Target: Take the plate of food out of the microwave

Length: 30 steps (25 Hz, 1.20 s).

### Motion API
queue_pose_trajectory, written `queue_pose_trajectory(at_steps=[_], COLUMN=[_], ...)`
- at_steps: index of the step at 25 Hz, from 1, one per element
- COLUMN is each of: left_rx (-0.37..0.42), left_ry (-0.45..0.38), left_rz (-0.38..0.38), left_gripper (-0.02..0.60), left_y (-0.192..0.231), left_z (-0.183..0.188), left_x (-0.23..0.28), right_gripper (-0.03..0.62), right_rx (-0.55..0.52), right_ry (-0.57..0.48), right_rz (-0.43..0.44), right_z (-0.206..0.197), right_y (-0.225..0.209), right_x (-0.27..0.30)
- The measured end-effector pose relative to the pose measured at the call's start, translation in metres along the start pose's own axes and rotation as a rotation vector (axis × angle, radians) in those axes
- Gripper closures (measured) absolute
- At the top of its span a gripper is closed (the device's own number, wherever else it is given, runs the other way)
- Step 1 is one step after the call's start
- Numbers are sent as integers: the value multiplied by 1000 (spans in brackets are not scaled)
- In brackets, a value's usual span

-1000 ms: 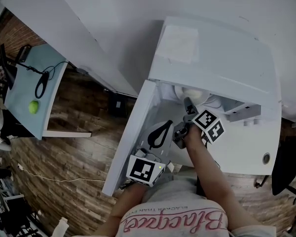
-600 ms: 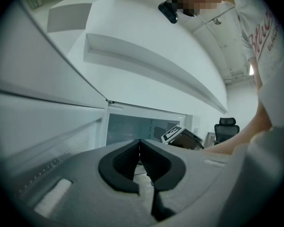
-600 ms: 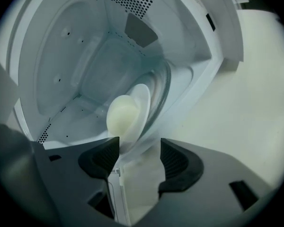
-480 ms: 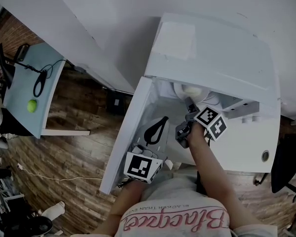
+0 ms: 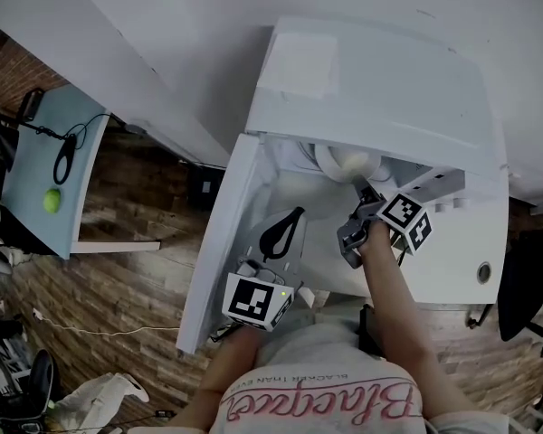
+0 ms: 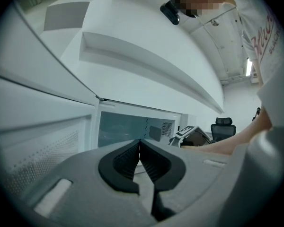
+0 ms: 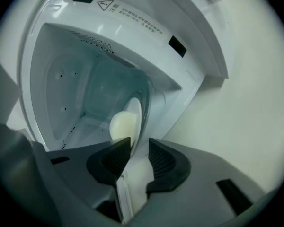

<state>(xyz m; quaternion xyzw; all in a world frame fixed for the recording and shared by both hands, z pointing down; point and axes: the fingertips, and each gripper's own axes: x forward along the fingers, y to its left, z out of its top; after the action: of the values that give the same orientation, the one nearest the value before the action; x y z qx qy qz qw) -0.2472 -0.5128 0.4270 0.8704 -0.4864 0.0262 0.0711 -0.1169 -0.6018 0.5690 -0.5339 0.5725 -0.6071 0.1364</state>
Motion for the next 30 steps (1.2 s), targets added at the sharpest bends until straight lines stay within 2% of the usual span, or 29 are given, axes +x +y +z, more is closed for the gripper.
queue_pose_trajectory(at_steps=[4, 9, 13, 16, 22, 27, 30], left_rx=[5, 9, 12, 10, 19, 18, 15], left_ry=[5, 8, 11, 14, 27, 28, 30], left_rz=[-13, -20, -26, -30, -32, -32, -33], left_gripper=[574, 574, 574, 574, 574, 575, 574], left_y=[-8, -15, -20, -22, -22, -20, -19], left_z=[-2, -2, -2, -5, -8, -9, -10], left_x=[2, 4, 4, 4, 3, 1, 1], right_gripper=[537, 544, 565, 572, 569, 569, 571], right_rx=[28, 89, 165, 174, 147, 217, 213], right_ry=[81, 128, 113, 106, 85, 83, 66], right_rz=[89, 177, 247, 285, 290, 271, 273], right_z=[-1, -7, -5, -3, -1, -2, -1], right_y=[10, 14, 16, 16, 13, 13, 13], right_x=[6, 10, 7, 5, 7, 8, 8])
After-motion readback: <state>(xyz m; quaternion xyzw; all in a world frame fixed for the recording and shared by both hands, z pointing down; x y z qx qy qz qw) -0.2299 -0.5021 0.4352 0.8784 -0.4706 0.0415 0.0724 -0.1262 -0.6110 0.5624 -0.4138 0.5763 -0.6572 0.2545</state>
